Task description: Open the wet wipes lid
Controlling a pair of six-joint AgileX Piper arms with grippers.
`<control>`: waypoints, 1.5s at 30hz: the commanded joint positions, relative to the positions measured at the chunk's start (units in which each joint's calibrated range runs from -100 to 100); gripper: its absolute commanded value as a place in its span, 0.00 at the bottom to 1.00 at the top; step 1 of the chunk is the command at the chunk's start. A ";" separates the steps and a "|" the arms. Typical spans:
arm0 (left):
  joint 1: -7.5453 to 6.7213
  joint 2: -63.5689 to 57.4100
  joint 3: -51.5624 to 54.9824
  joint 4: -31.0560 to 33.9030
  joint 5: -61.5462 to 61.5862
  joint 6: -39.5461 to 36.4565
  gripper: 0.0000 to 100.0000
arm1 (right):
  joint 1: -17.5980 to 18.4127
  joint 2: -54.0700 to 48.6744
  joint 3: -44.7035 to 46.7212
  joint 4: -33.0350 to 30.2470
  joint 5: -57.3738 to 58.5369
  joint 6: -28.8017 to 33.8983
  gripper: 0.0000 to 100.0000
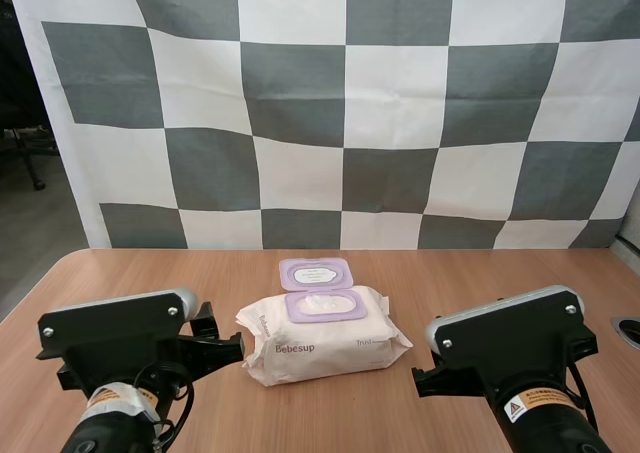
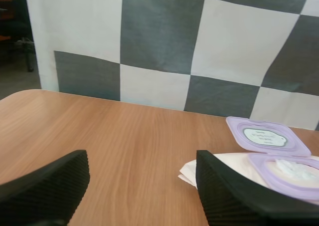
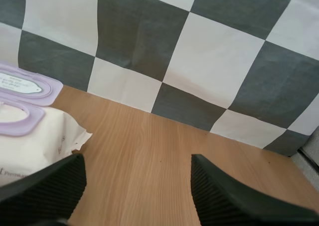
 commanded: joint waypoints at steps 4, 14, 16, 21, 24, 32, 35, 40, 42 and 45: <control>-1.80 0.00 0.00 0.34 -0.28 0.23 1.00 | 0.01 0.00 0.00 -0.04 -0.52 13.38 1.00; -1.80 0.00 0.00 3.34 -1.30 0.72 1.00 | 0.01 0.00 0.00 0.21 -0.67 16.44 1.00; -1.80 0.00 0.00 3.34 -1.30 0.72 1.00 | 0.01 0.00 0.00 0.21 -0.67 16.44 1.00; -1.80 0.00 0.00 3.34 -1.30 0.72 1.00 | 0.01 0.00 0.00 0.20 -0.67 16.44 1.00; -1.80 0.00 0.00 3.34 -1.30 0.72 1.00 | 0.01 0.00 0.00 -0.01 -0.67 16.44 0.88; -1.80 0.00 0.00 3.34 -1.46 0.72 1.00 | 0.01 0.00 0.00 -0.90 -0.67 16.44 0.00; -1.80 0.00 0.00 3.34 -1.46 0.72 1.00 | 0.01 0.00 0.00 0.22 -0.67 16.44 0.00; -1.80 0.00 0.00 3.34 -1.46 0.72 1.00 | 0.01 0.00 0.00 0.22 -0.67 16.44 0.00; -1.80 0.00 0.00 3.34 -1.46 0.72 1.00 | 0.01 0.00 0.00 0.22 -0.67 16.44 0.00; -1.80 0.00 0.00 1.92 -1.50 0.72 1.00 | 0.01 0.00 0.00 0.22 -0.67 16.44 0.00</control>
